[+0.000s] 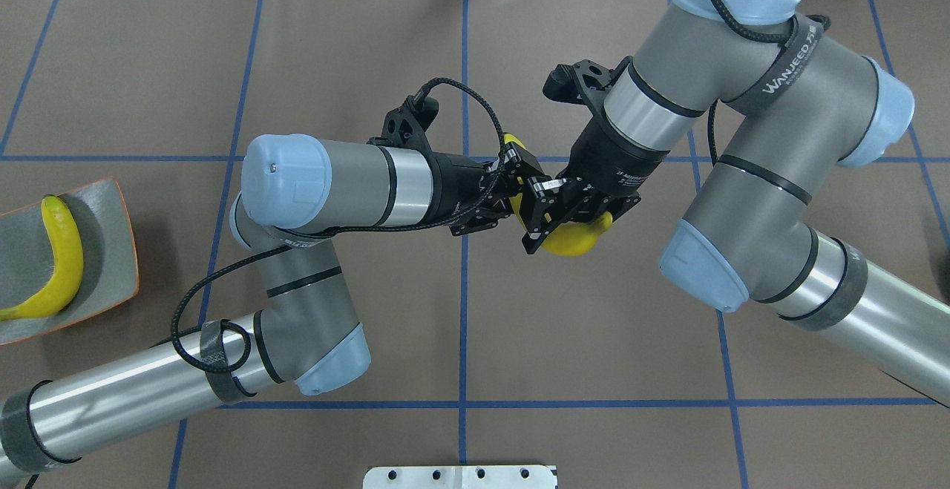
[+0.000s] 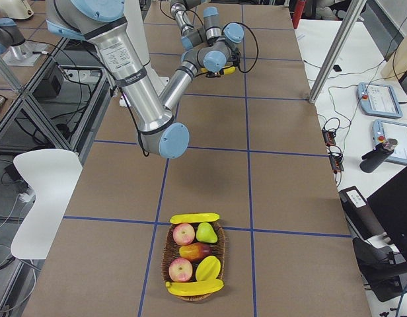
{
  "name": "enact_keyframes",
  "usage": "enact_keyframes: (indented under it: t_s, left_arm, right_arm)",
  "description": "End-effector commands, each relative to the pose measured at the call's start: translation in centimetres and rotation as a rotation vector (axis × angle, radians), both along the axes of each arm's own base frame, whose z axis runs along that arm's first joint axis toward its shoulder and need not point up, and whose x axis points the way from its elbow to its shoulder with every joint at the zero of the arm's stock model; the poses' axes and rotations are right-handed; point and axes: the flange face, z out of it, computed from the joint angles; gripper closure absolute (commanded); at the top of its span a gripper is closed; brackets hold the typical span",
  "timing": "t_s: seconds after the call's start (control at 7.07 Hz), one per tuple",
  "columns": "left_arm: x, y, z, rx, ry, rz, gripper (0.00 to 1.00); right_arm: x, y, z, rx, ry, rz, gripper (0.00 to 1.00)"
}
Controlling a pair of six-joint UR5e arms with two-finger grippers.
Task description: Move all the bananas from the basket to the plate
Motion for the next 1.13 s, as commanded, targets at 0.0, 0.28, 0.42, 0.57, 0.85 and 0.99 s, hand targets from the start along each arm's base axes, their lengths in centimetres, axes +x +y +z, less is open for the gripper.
enact_keyframes:
  t_s: [0.0,0.28,0.42,0.57,0.85,0.99]
  left_arm:
    - [-0.1,0.0,0.0,0.0,0.001,0.001,1.0]
    - [0.0,0.0,0.2,0.0,-0.004,0.0,1.0]
    - [0.2,-0.1,0.4,-0.001,-0.009,0.0,1.0]
    - [0.5,-0.3,0.8,-0.002,-0.02,-0.001,1.0]
    - [0.6,-0.4,1.5,-0.005,-0.03,-0.001,1.0]
    - [0.9,-0.6,1.9,-0.009,-0.039,-0.002,1.0]
  right_arm:
    - [0.2,-0.2,-0.1,-0.038,0.013,0.02,0.0]
    - [1.2,-0.7,-0.6,-0.061,-0.005,0.059,0.0]
    - [1.8,-1.2,-0.7,-0.065,-0.013,0.07,0.0]
    - [3.4,-2.0,-1.0,-0.085,-0.036,0.063,0.0]
    - [5.3,-2.5,-1.1,-0.112,-0.062,0.05,0.0]
    - [7.1,-2.8,-1.6,-0.121,-0.081,0.053,0.0]
